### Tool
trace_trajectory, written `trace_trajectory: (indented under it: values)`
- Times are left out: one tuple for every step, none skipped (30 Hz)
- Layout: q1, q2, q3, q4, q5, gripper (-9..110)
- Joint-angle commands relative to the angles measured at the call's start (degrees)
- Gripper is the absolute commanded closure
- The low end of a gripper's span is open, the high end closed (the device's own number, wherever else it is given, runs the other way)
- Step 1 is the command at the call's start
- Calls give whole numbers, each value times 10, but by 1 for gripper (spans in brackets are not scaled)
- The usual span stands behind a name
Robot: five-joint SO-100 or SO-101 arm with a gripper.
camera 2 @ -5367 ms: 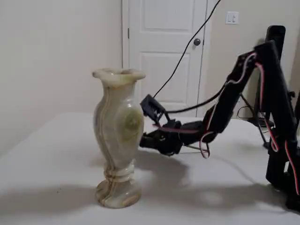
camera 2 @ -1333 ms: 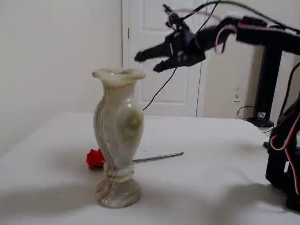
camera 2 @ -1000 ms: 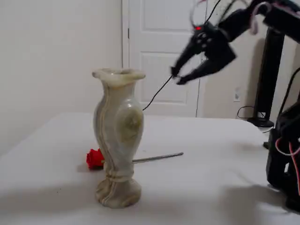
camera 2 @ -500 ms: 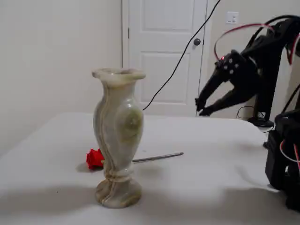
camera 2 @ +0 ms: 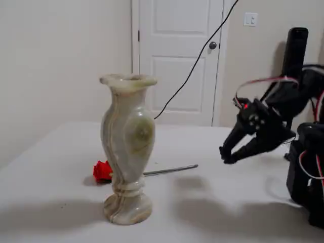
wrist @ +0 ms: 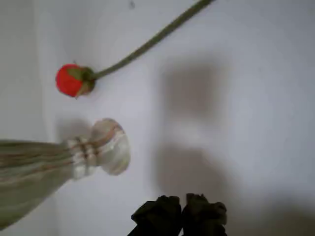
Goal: Pick up rose from vase and place it onto the table
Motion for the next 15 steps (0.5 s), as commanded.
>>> trace_trajectory:
  values:
    - [-8, 18, 39, 5, -11, 102]
    - [-17, 19, 56, 6, -12, 102]
    - [-19, 19, 63, 9, -13, 101]
    - [-13, 19, 63, 11, -11, 101]
    - [-11, 19, 63, 11, -9, 101]
    - [-17, 19, 63, 11, -11, 100]
    - [-24, 19, 63, 11, -18, 100]
    - [-26, 19, 63, 11, -22, 100]
    - [-24, 19, 63, 11, -20, 100]
    - [-23, 19, 63, 11, -19, 100]
    - [-24, 19, 63, 11, -20, 101]
    - [-25, 19, 63, 11, -21, 101]
    - [-25, 19, 63, 11, -21, 101]
    - [-25, 19, 63, 11, -21, 101]
    - [-25, 19, 63, 11, -21, 101]
